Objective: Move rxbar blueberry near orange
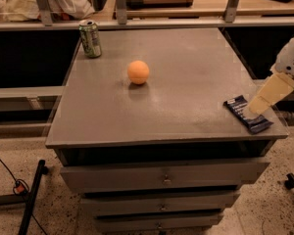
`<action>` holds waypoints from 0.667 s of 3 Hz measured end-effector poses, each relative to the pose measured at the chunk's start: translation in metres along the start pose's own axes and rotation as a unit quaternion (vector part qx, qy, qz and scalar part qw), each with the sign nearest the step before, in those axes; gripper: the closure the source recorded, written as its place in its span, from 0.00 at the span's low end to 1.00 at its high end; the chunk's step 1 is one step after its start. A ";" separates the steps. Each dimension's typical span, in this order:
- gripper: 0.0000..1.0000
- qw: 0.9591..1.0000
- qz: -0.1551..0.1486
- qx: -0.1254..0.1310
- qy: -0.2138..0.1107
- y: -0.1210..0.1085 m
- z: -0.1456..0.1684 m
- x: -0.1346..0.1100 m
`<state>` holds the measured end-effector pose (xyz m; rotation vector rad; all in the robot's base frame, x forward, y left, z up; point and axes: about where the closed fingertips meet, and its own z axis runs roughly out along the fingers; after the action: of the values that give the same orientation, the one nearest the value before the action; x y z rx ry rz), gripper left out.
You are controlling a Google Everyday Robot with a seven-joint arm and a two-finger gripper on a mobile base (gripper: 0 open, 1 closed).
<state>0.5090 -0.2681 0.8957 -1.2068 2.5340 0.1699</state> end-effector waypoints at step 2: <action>0.00 0.998 0.029 0.004 -0.048 -0.006 0.044 0.008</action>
Offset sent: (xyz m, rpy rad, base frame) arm 0.0170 0.0052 -0.0721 0.1452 -0.0962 -0.0863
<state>0.5193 -0.2673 0.8519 -1.0947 2.4848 0.2258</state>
